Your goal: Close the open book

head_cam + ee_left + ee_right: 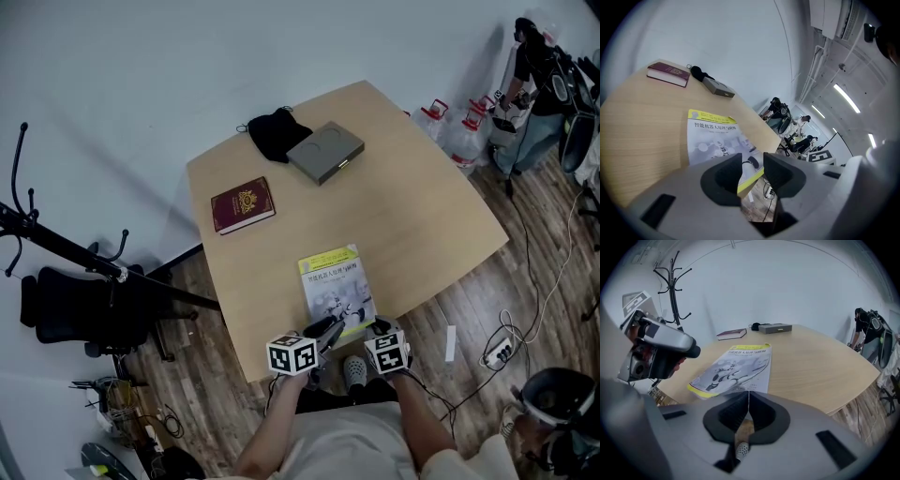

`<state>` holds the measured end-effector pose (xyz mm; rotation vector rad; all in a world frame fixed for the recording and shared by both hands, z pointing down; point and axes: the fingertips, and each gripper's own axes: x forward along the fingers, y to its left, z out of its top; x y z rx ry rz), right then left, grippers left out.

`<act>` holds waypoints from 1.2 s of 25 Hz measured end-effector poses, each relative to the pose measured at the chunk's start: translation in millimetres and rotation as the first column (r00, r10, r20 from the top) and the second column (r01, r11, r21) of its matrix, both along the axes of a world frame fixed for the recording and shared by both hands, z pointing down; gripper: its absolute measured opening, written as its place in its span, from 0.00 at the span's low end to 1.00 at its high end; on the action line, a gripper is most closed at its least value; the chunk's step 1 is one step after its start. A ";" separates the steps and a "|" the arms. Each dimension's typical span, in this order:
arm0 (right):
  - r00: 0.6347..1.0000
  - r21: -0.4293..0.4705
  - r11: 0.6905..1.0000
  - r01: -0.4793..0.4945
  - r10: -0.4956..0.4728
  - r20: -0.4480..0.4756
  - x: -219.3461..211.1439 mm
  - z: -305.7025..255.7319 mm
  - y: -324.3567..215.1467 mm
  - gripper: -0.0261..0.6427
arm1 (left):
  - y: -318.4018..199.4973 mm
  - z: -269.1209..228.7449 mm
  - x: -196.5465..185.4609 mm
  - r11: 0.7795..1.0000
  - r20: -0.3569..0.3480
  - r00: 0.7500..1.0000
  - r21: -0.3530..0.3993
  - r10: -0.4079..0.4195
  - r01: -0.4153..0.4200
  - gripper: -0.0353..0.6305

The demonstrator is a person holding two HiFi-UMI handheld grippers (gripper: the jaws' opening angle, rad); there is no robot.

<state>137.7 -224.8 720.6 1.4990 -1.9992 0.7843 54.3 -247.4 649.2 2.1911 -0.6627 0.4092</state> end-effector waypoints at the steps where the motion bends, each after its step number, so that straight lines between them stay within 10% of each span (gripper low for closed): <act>1: 1.000 -0.001 1.000 -0.012 0.012 0.001 1.6 -0.6 1.7 0.06 | 0.3 -0.6 -5.4 1.000 -0.003 1.000 -0.002 -0.012 0.012 0.27; 11: 0.980 -0.042 0.980 -0.196 0.197 0.038 12.8 -1.9 36.3 0.09 | 9.5 -21.7 -63.5 0.997 -0.012 0.998 0.030 -0.069 0.070 0.27; 30: 0.952 0.066 0.950 -0.304 0.306 -0.022 -71.0 -71.2 90.1 0.09 | 38.3 -62.9 -148.9 0.948 0.133 0.987 0.292 0.087 -0.123 0.27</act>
